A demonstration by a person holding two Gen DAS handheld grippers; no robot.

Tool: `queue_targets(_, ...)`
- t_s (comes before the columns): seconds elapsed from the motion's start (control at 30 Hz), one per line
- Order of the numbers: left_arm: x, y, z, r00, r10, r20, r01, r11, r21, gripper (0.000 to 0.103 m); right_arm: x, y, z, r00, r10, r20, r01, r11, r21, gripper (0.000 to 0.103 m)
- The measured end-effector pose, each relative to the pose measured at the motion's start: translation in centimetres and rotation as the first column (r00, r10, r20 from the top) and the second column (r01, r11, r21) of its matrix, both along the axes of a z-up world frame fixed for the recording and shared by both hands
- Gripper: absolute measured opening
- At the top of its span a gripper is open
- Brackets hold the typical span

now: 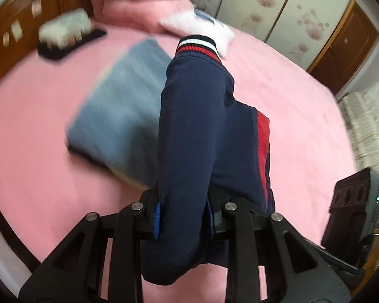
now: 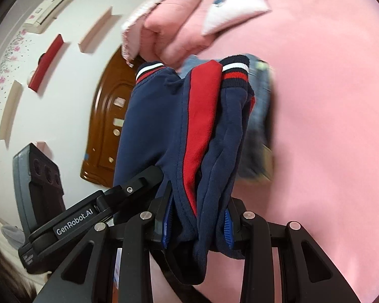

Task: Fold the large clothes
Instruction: 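Grasp the folded jacket with both grippers and lift it onto the jeans stack, then release the jacket on the stack and withdraw both grippers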

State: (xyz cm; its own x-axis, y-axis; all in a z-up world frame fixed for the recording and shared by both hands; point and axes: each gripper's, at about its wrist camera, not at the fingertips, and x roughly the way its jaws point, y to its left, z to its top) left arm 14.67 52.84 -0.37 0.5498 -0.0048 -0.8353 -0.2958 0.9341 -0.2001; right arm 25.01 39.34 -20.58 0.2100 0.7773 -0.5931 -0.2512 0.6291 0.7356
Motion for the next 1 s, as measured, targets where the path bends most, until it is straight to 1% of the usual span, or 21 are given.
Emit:
queue_targets(0.07, 2.1, 1.9, 1.4, 1.0, -0.013, 0.0, 0.013, 0.996, 0.089, 0.023, 2.1, 4.7, 1.1, 1.0, -0.001, 0.014, 0.001, 1.0, 0.009, 0.032)
queue_targets(0.13, 4.7, 3.2, 2.2, 1.0, -0.028, -0.012, 0.03, 0.983, 0.179, 0.023, 3.6, 8.7, 1.8, 0.999, 0.014, 0.048, -0.013, 1.0, -0.006, 0.031)
queue_targets(0.17, 6.0, 4.4, 2.5, 0.999, -0.031, -0.013, 0.032, 0.982, 0.184, 0.023, 4.6, 10.3, 2.1, 0.998, 0.013, 0.057, -0.013, 1.0, -0.009, 0.031)
queue_targets(0.2, 7.2, 5.4, 2.5, 0.999, -0.036, -0.016, 0.038, 0.98, 0.193, 0.023, 5.7, 11.8, 2.1, 0.999, 0.003, 0.048, -0.003, 1.0, 0.01, 0.031)
queue_targets(0.27, 9.3, 7.0, 1.6, 0.999, -0.037, -0.013, 0.039, 0.982, 0.185, 0.023, 8.1, 13.4, 1.6, 0.999, -0.027, 0.037, 0.026, 0.999, 0.022, 0.031)
queue_targets(0.33, 11.3, 8.1, 0.1, 0.999, -0.047, -0.01, 0.048, 0.981, 0.19, 0.023, 9.8, 13.4, 0.1, 0.996, -0.059, 0.069, 0.057, 0.998, 0.022, 0.032)
queue_targets(0.4, 13.5, 9.2, -3.2, 0.997, -0.065, -0.041, 0.072, 0.977, 0.2, 0.023, 10.3, 13.4, -2.3, 0.994, -0.077, 0.083, 0.075, 0.997, 0.025, 0.032)
queue_targets(0.43, 14.7, 9.0, -5.6, 0.994, -0.073, -0.081, 0.087, 0.977, 0.196, 0.023, 10.5, 13.0, -4.1, 0.994, -0.09, 0.057, 0.088, 0.996, 0.024, 0.032)
queue_targets(0.5, 16.4, 9.6, -10.1, 0.976, -0.079, -0.205, 0.114, 0.98, 0.166, 0.024, 11.7, 13.7, -7.8, 0.994, -0.106, -0.014, 0.105, 0.994, -0.019, 0.032)
queue_targets(0.53, 16.5, 9.8, -11.7, 0.975, -0.073, -0.212, 0.11, 0.98, 0.168, 0.025, 11.9, 14.0, -9.6, 0.994, -0.108, -0.033, 0.107, 0.993, -0.046, 0.032)
queue_targets(0.57, 16.3, 9.6, -12.2, 0.978, -0.081, -0.193, 0.115, 0.978, 0.173, 0.025, 11.6, 14.1, -10.8, 0.995, -0.102, -0.01, 0.102, 0.994, -0.049, 0.032)
queue_targets(0.6, 16.1, 9.4, -12.4, 0.98, -0.095, -0.177, 0.129, 0.973, 0.191, 0.025, 11.4, 14.2, -11.5, 0.995, -0.096, 0.034, 0.098, 0.994, -0.044, 0.033)
queue_targets(0.63, 15.9, 9.2, -12.5, 0.98, -0.106, -0.168, 0.14, 0.968, 0.207, 0.025, 11.1, 14.2, -11.8, 0.994, -0.088, 0.064, 0.09, 0.995, -0.039, 0.034)
queue_targets(0.67, 15.5, 8.9, -12.5, 0.98, -0.112, -0.165, 0.145, 0.967, 0.211, 0.025, 10.9, 14.1, -12.0, 0.994, -0.085, 0.073, 0.087, 0.996, -0.031, 0.034)
queue_targets(0.73, 15.6, 9.3, -12.9, 0.979, -0.115, -0.167, 0.147, 0.971, 0.191, 0.025, 10.5, 13.6, -12.4, 0.995, -0.086, 0.053, 0.086, 0.996, -0.008, 0.035)
queue_targets(0.8, 16.0, 9.9, -13.0, 0.978, -0.115, -0.171, 0.145, 0.974, 0.175, 0.025, 10.8, 13.9, -12.6, 0.996, -0.088, 0.032, 0.088, 0.996, -0.007, 0.039)
queue_targets(0.83, 16.3, 10.3, -13.1, 0.979, -0.113, -0.172, 0.142, 0.975, 0.169, 0.025, 10.8, 13.1, -12.7, 0.996, -0.086, 0.027, 0.086, 0.996, -0.005, 0.04)
queue_targets(0.9, 15.4, 10.0, -13.0, 0.98, -0.107, -0.168, 0.135, 0.977, 0.166, 0.025, 10.9, 13.0, -12.8, 0.997, -0.081, 0.012, 0.081, 0.997, -0.001, 0.04)
queue_targets(0.93, 14.7, 8.9, -12.6, 0.981, -0.104, -0.164, 0.132, 0.977, 0.17, 0.025, 11.3, 12.4, -13.0, 0.996, -0.084, 0.005, 0.084, 0.996, 0.001, 0.042)
queue_targets(1.0, 14.4, 8.6, -12.4, 0.983, -0.098, -0.157, 0.125, 0.977, 0.175, 0.026, 12.0, 11.4, -13.1, 0.995, -0.095, -0.016, 0.095, 0.995, 0.019, 0.043)
